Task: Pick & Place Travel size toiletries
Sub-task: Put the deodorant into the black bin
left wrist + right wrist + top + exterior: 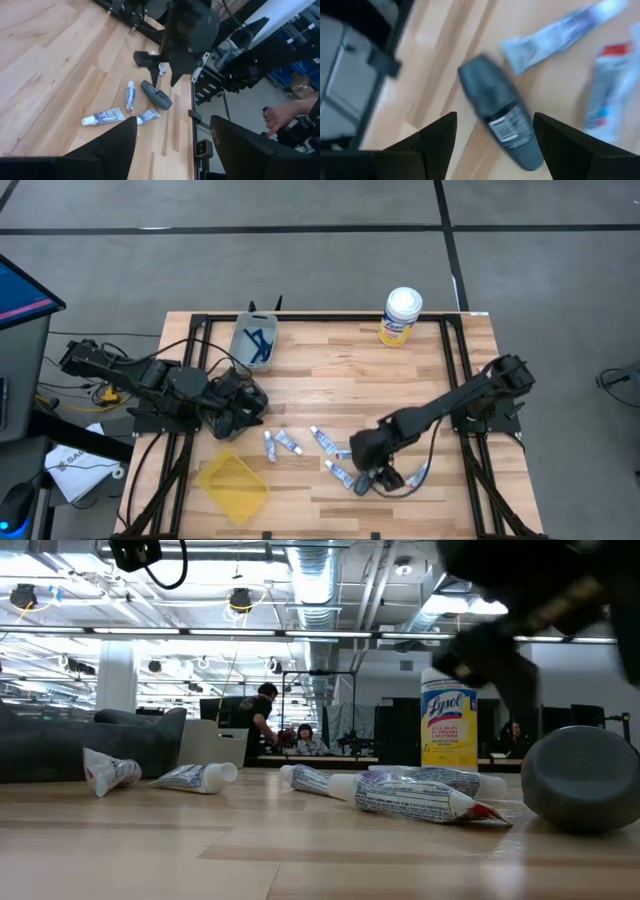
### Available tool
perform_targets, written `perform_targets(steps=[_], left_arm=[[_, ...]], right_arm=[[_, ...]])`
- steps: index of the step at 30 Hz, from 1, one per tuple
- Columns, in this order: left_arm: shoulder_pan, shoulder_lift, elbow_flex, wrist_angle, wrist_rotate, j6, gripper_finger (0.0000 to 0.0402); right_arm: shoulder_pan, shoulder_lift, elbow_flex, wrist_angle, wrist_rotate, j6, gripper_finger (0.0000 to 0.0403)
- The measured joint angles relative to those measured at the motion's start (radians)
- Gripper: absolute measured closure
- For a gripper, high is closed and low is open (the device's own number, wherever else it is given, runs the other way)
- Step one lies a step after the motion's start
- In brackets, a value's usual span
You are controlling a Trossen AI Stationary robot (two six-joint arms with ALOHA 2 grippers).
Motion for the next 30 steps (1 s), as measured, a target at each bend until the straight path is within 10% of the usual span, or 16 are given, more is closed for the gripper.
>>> perform_targets(steps=[30], left_arm=[[0.0,0.0,-0.001,-0.001,0.003,0.041,0.0164]], right_arm=[[0.044,0.167,0.043,-0.061,0.179,0.121,0.0226]])
